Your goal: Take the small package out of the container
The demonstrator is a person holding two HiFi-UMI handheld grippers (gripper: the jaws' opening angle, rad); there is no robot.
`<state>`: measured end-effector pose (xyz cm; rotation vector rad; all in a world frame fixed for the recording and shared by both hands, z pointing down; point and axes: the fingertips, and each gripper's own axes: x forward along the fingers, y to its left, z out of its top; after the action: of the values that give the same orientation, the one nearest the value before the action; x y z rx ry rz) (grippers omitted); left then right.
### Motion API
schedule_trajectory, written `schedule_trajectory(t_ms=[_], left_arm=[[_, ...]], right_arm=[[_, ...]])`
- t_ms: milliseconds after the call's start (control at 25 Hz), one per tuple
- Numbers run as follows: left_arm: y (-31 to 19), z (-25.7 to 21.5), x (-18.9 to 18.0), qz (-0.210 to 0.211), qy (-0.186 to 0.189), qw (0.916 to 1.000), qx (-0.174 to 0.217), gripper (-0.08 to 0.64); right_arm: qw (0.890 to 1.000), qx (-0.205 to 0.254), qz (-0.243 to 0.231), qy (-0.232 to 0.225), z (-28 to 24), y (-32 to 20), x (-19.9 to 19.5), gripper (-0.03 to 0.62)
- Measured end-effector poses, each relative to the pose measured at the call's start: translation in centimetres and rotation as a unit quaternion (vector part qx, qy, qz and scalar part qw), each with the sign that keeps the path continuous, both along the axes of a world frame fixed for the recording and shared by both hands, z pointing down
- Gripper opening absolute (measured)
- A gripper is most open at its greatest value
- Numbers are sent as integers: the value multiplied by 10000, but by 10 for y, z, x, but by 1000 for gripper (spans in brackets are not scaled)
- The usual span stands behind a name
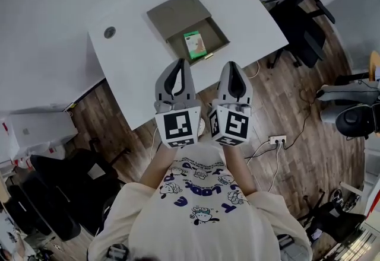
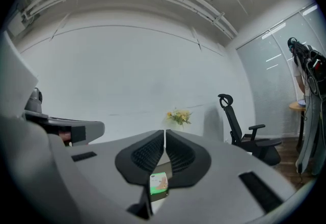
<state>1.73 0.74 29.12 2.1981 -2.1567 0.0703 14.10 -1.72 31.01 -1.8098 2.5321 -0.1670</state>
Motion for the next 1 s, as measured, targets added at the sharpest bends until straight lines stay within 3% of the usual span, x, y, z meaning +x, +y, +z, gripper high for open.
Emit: schedule_trajectory(t_ms=[480, 1000], left_arm=[[-29, 25, -13, -493, 230, 9979, -362, 15], [-88, 45, -32, -544, 452, 9949, -722, 15]], right_arm=[[9994, -266, -179, -96, 18, -38, 0, 32], [9984, -520, -220, 82, 33, -100, -22, 32]])
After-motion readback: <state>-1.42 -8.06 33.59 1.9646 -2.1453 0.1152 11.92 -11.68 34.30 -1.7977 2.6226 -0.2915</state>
